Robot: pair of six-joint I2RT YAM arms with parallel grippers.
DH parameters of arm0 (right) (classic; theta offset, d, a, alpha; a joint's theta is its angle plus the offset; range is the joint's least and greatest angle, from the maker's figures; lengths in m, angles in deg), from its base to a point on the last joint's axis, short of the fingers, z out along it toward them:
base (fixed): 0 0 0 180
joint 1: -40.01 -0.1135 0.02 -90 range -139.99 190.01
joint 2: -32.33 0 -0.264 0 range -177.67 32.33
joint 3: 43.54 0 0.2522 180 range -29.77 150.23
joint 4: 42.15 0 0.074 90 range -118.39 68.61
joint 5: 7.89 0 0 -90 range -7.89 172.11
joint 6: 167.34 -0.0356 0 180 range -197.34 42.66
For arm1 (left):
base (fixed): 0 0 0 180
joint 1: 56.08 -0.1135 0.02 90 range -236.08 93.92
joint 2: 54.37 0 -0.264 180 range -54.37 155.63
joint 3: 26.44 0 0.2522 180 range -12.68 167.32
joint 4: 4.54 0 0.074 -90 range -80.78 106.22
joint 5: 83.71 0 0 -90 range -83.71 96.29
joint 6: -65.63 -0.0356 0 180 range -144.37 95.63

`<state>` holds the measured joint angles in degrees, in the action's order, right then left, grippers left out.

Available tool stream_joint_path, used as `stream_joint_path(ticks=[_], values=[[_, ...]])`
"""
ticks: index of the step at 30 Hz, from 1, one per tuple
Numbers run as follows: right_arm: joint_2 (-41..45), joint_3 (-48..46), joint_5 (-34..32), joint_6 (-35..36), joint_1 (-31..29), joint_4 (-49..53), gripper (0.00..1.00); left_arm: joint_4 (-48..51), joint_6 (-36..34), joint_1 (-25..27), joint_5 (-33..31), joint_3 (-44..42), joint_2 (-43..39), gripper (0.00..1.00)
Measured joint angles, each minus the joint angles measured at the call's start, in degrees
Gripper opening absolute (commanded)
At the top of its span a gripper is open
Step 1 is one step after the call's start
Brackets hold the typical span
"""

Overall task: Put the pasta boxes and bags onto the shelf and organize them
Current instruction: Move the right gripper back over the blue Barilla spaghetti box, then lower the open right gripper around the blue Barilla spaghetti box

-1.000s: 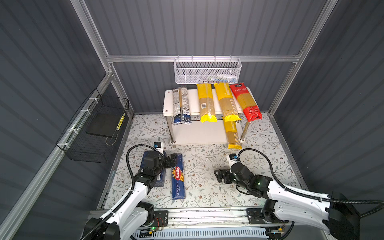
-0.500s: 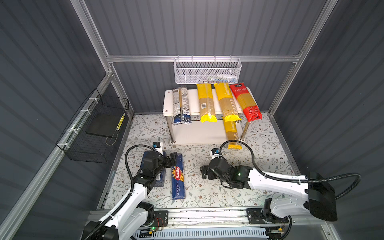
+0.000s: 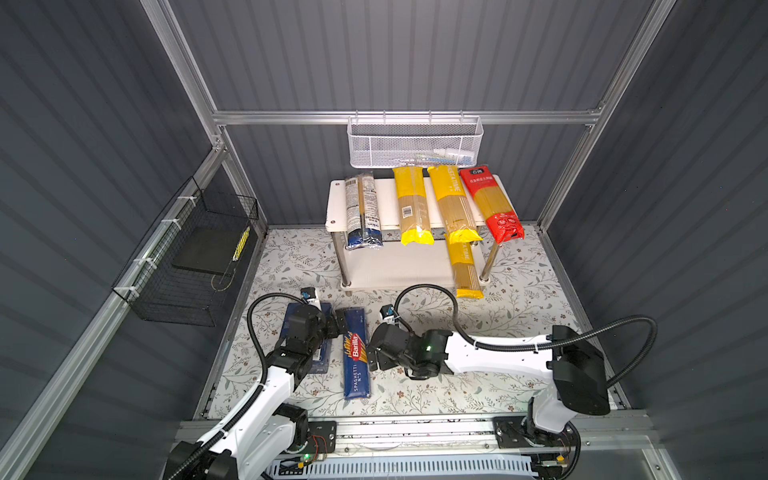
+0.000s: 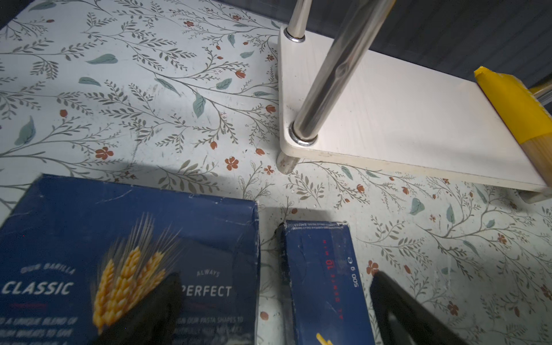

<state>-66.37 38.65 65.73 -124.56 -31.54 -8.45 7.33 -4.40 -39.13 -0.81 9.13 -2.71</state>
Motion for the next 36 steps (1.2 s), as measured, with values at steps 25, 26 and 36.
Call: stream_joint_path(ticks=[25,26,36], values=[[-18.51,16.55,0.92,-6.05,-4.87,5.14,0.99,5.77,2.21,0.00,-12.85,0.00,-3.93,0.99],[-18.93,17.03,0.92,-5.84,-5.07,5.40,0.99,5.77,2.21,0.00,-12.87,0.00,-3.52,0.99],[-22.36,19.10,0.87,-5.16,-5.09,7.96,0.99,5.75,2.21,0.00,-12.87,0.00,-3.69,0.99]])
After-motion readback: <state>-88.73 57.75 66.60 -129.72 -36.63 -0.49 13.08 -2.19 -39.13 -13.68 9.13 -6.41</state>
